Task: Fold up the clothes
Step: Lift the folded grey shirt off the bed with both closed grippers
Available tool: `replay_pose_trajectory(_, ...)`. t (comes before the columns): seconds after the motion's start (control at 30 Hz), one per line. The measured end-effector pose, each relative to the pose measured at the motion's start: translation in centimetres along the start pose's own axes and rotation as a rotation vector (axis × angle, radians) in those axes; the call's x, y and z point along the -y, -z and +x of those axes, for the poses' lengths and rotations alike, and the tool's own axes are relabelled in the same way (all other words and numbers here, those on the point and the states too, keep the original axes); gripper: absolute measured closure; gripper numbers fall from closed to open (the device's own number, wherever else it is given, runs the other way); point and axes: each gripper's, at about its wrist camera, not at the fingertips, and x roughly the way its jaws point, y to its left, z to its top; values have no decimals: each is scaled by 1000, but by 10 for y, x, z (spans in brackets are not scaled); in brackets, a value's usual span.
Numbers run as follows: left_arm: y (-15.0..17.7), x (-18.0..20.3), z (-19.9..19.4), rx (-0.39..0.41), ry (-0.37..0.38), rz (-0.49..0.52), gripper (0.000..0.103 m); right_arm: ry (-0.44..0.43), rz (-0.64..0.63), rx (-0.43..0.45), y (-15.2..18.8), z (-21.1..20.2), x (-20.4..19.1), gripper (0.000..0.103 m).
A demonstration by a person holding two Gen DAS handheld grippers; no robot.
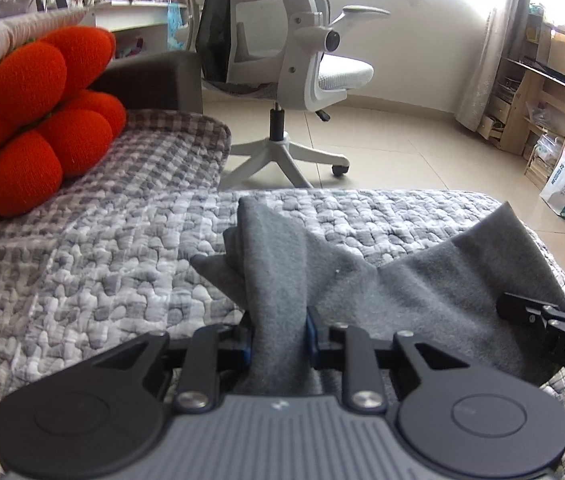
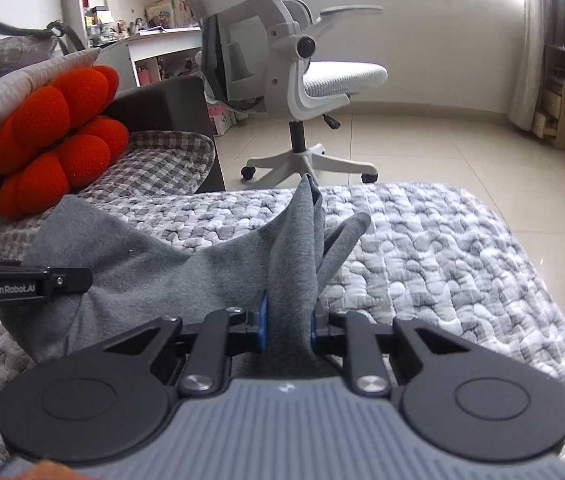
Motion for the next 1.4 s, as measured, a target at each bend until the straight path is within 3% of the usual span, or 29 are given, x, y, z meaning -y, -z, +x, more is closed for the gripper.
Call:
replay_pose_trajectory(0.6,0,6,-33,100,8,10,81,14,-69,61,-4,-16,-23,82)
replay_pose_trajectory(0.93,2,3,-36,82,-18,6,81,26,-85,62,-5,-20,-36,82)
replay_pose_trajectory(1.4,-3,-27,-84,191,-81,-14,81,36,-128,124,-14,-36,-89,82)
